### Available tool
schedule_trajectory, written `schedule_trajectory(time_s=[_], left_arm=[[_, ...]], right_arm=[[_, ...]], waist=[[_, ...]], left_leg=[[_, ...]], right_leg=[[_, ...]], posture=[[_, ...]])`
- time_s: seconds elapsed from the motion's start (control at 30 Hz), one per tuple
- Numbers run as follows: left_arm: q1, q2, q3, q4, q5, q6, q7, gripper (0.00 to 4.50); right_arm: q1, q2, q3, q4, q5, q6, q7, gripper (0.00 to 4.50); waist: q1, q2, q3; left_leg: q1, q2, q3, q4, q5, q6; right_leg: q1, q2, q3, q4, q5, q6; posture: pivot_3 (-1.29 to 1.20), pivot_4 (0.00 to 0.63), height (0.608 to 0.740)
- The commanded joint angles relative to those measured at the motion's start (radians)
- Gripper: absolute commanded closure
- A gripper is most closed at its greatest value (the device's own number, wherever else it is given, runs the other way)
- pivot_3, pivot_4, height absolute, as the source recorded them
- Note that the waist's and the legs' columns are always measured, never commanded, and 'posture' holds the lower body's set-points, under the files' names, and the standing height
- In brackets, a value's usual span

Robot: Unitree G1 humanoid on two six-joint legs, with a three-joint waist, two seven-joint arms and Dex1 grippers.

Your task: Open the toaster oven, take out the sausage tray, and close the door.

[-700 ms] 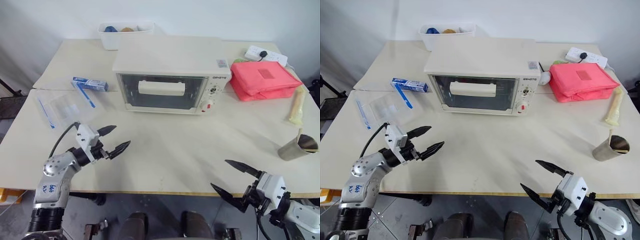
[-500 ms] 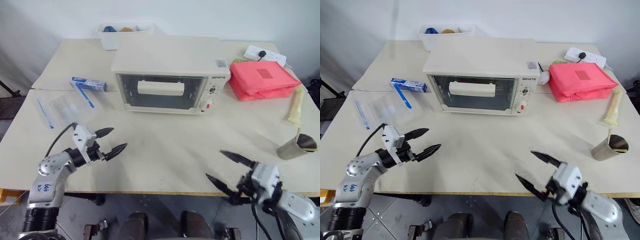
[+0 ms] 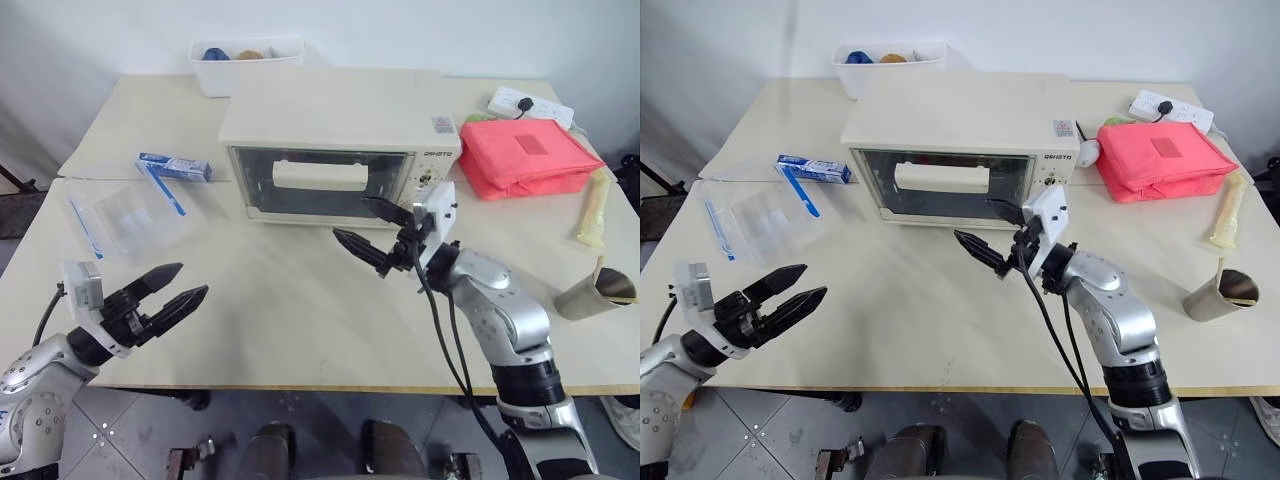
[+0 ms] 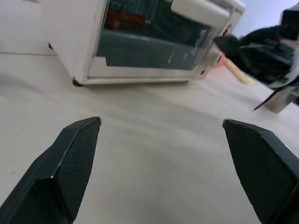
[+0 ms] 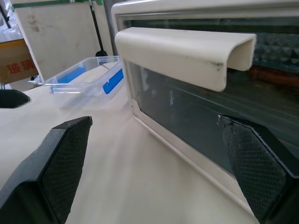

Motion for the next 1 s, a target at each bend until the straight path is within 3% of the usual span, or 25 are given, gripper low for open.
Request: schedule_trajectory(time_s=[0.03, 0.37, 0.73, 0.83, 1.0], left_arm=[[0.020, -0.003, 0.029, -0.039, -0.013, -0.018, 0.003, 0.06], [0.054, -0.027, 0.014, -0.058, -0.005, -0.034, 0.008, 0.06], [-0.069, -0.016, 0.031, 0.021, -0.040, -0.020, 0.044, 0.06], [-0.159, -0.001, 0.057, 0.076, -0.108, 0.022, 0.052, 0.66], [-0.420, -0.004, 0.011, 0.275, 0.028, -0.128, 0.074, 2.25]], right_arm=[[-0.037, 0.011, -0.004, 0.031, -0.020, -0.062, 0.047, 0.00], [-0.130, 0.048, -0.023, 0.147, -0.075, -0.143, 0.055, 0.00], [-0.032, -0.020, 0.065, 0.121, -0.188, -0.506, 0.344, 0.00], [-0.010, -0.041, 0.076, 0.139, -0.221, -0.565, 0.367, 0.00], [-0.018, -0.040, 0.064, 0.169, -0.236, -0.605, 0.362, 0.00]], waist=[[-0.002, 0.000, 0.000], [-0.005, 0.000, 0.000], [-0.003, 0.000, 0.000], [-0.006, 0.000, 0.000], [-0.005, 0.000, 0.000]], left_leg=[[0.000, 0.000, 0.001, 0.000, 0.000, 0.000], [0.000, 0.002, 0.005, 0.000, 0.000, 0.000], [0.000, 0.003, 0.013, -0.001, -0.001, -0.001], [0.000, 0.004, 0.014, 0.000, -0.001, -0.001], [0.000, 0.006, 0.015, 0.001, -0.001, -0.002]], right_leg=[[-0.001, 0.000, 0.000, 0.000, 0.000, 0.000], [-0.004, 0.002, 0.003, 0.001, 0.000, -0.001], [-0.004, 0.004, 0.003, 0.001, 0.000, -0.001], [-0.004, 0.005, 0.003, 0.001, 0.000, -0.001], [-0.004, 0.006, 0.003, 0.001, 0.001, -0.002]], posture=[[0.00, 0.150, 0.740], [0.00, 0.150, 0.740], [0.00, 0.150, 0.740], [0.00, 0.150, 0.740], [0.00, 0.150, 0.740]])
